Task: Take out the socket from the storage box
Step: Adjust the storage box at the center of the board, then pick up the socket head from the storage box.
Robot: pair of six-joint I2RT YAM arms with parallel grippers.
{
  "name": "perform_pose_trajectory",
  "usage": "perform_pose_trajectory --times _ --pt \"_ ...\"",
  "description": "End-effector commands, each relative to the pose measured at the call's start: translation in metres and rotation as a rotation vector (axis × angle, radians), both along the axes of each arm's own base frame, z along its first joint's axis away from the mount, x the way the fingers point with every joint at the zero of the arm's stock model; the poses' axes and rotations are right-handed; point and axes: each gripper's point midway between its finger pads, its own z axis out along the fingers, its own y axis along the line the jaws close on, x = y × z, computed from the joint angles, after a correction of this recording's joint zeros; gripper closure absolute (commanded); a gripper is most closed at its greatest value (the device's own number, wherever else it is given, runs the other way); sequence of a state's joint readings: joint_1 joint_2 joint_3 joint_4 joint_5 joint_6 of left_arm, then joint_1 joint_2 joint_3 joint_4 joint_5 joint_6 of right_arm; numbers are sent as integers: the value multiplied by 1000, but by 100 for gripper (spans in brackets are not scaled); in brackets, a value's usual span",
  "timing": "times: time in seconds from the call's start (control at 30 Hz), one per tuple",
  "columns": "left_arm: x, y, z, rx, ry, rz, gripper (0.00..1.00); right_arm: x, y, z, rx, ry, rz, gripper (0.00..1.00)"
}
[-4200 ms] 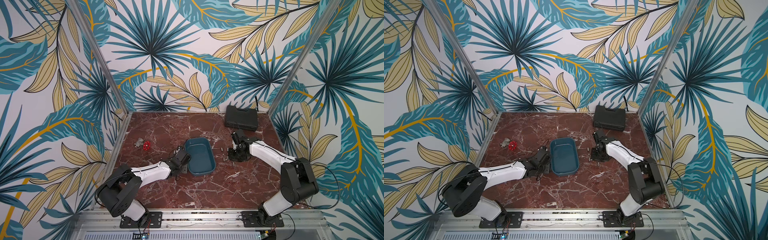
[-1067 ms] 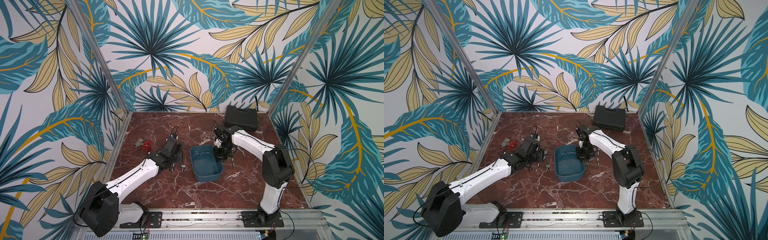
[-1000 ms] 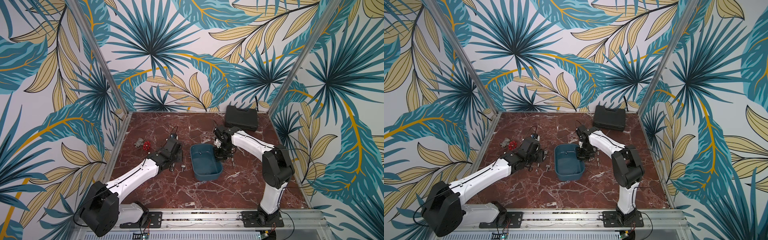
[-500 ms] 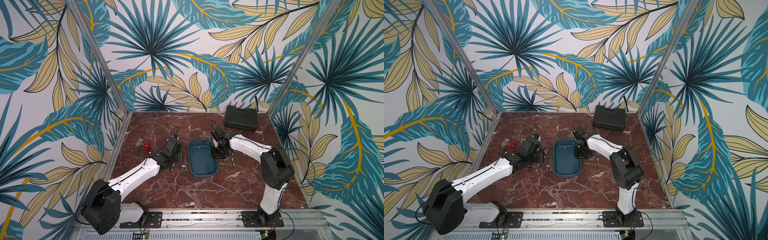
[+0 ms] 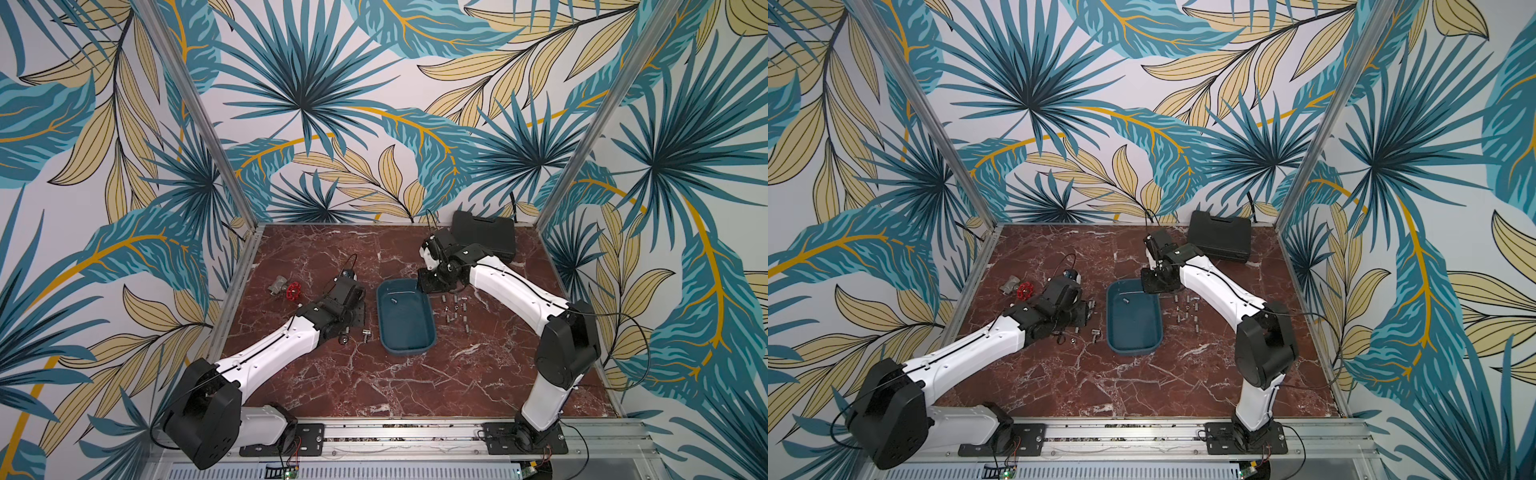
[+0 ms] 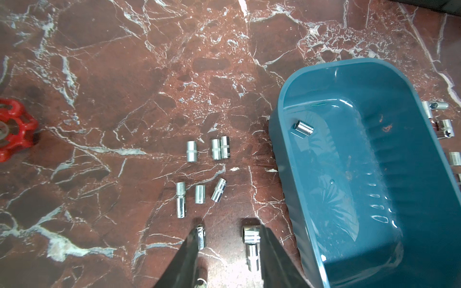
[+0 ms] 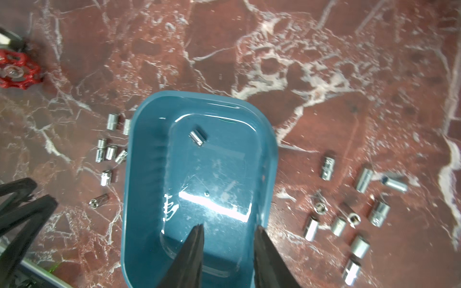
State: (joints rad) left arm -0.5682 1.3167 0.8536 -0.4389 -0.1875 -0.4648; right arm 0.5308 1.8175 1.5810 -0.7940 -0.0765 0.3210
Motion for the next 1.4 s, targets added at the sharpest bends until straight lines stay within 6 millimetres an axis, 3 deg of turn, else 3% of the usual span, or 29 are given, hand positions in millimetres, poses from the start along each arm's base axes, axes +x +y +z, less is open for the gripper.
perform_pose_trajectory --times 0.0,0.27,0.5,0.7,1.03,1.37 --pt "1 6 12 -9 -29 28 57 -4 28 -29 8 45 97 65" --pt "-5 9 8 -26 -22 47 56 8 64 -77 -2 90 138 65" --pt "-8 9 6 -34 -15 48 56 14 75 -109 -53 111 154 65" --pt "-9 10 4 -32 -11 50 56 9 84 -126 -64 137 186 65" --pt "-9 10 1 -34 -8 50 56 -9 89 -127 -79 144 235 65" --pt "-8 7 0 -36 -5 41 56 -19 77 -105 -80 110 237 65"
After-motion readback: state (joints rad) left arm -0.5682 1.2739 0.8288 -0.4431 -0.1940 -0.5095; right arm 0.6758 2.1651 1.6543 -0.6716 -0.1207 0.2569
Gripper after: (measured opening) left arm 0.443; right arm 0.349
